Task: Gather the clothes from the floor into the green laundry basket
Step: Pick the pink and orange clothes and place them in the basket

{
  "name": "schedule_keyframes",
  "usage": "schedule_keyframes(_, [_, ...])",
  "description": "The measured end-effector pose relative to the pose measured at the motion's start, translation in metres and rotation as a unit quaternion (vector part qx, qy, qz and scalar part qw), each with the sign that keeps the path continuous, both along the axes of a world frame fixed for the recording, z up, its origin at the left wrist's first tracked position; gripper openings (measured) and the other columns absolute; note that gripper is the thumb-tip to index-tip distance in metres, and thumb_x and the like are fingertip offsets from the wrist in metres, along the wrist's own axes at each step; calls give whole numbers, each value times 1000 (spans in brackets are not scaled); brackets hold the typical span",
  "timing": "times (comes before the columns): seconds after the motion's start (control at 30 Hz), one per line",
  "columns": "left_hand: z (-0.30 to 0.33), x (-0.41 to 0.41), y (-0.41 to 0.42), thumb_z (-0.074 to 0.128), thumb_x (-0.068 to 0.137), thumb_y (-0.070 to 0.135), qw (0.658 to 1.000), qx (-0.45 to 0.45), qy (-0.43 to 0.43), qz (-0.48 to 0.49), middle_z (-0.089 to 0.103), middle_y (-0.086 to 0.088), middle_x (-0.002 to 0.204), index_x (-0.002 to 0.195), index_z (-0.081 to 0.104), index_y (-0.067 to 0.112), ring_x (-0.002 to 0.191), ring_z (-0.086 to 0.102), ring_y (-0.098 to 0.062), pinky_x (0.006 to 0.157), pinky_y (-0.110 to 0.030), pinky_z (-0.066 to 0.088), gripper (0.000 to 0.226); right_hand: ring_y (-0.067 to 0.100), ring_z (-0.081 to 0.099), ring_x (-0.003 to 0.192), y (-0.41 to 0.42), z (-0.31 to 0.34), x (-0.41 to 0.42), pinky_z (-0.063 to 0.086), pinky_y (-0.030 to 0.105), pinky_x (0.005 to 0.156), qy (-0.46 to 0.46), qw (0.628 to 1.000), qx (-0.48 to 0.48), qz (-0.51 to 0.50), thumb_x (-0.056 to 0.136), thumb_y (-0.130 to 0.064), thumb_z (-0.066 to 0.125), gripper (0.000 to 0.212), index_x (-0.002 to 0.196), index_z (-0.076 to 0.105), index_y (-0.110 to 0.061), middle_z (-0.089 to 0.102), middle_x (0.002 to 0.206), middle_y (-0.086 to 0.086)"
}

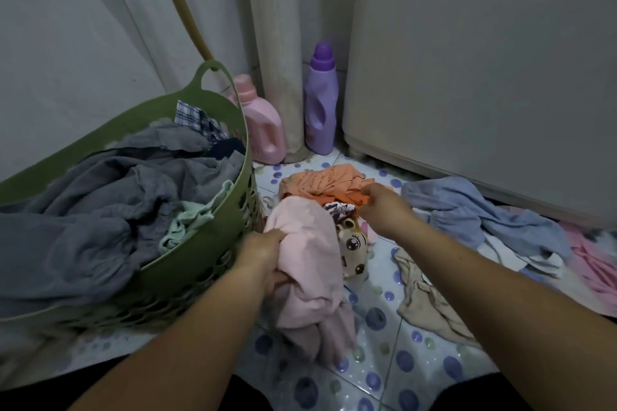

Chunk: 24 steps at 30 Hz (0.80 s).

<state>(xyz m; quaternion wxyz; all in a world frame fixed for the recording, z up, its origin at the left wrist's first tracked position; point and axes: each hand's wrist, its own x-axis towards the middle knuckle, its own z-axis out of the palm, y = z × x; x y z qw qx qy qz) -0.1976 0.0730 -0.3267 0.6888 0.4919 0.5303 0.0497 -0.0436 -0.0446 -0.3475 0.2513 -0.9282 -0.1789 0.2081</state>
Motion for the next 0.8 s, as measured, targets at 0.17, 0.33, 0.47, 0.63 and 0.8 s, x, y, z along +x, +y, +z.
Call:
schedule_keyframes(0.17, [-61,16,14,64,74,31,998,-15,19,65,63,-23,114,119,59,2,98,63,-41,82,-61,53,54,31,54,110,26,-44,21,48,39,90,-119,981,-116,99,86,-8,49,43,128,50,-16,55,126,14])
schedule_keyframes(0.33, [-82,25,20,58,63,34,996,-5,14,87,65,-19,113,115,60,6,99,64,-40,89,-56,52,59,34,42,123,48,-85,37,37,47,99,-176,959,-186,120,85,-19,54,44,128,50,-24,47,132,13])
schedule_keyframes(0.47, [-53,22,15,53,82,21,997,-9,-1,81,62,-19,114,118,55,11,102,62,-39,89,-58,52,38,30,49,111,53,-88,44,37,44,98,-187,958,-179,125,89,-30,52,23,105,66,-22,57,114,7])
schedule_keyframes(0.63, [-40,22,9,46,89,10,997,9,-30,71,59,-21,118,116,52,12,106,61,-39,93,-59,49,27,18,55,78,38,-37,43,42,24,66,-26,995,97,-15,92,-25,51,12,85,60,-21,59,83,-2])
schedule_keyframes(0.8, [3,24,-15,42,94,8,991,-36,-110,65,60,-15,100,117,51,14,85,62,-30,84,-50,55,26,14,53,61,19,28,19,42,24,62,109,928,343,-99,85,-14,56,24,62,53,-18,57,59,-4])
